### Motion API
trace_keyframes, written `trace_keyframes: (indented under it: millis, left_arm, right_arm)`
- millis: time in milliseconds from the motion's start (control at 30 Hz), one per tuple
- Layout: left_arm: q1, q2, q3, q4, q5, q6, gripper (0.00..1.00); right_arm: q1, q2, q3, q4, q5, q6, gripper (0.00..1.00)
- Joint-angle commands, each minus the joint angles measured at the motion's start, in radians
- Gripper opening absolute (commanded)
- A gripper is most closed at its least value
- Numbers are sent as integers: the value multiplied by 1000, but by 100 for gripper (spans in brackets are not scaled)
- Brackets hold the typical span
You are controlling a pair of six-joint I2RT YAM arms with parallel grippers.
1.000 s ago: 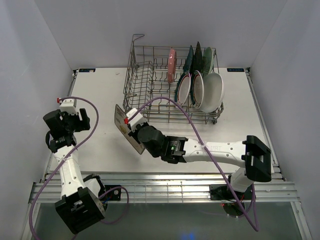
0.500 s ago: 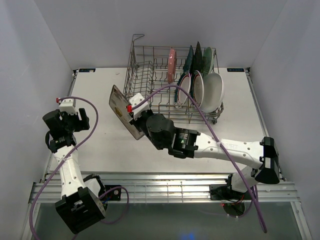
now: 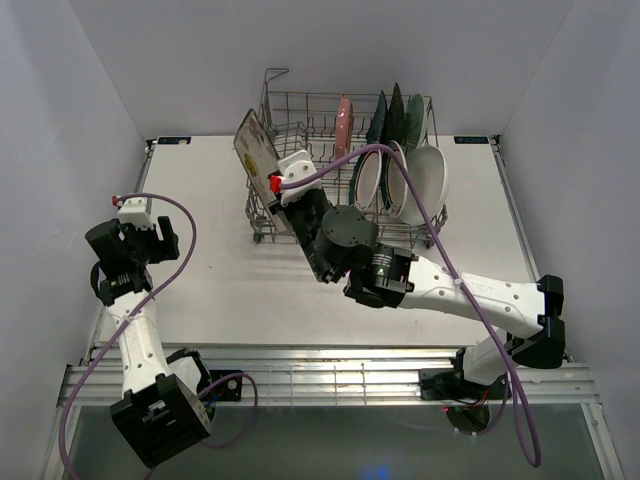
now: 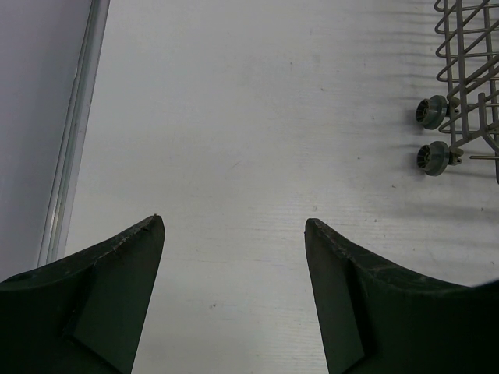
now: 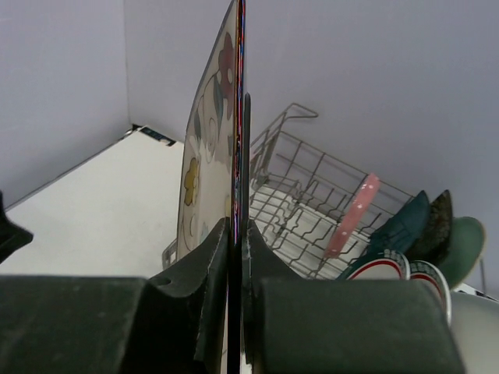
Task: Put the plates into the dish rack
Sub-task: Pick up the plate at the center of the board.
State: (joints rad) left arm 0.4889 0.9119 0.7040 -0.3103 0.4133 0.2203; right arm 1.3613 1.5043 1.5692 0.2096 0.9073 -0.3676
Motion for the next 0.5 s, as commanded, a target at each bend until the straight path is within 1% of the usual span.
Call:
trace_keyframes:
  millis: [0,267,467]
  left_arm:
    - [5,-7,6,10,18,-2,83]
    - [5,-2,9,2,36,-2,83]
    - [5,-7,3,11,39,5,83]
  right_arm:
    - [-14,-69,138,323,103,-126,8]
    - [-45,-76,180,341,153,-218,8]
    - [-128,-55,180,349,183,-240,8]
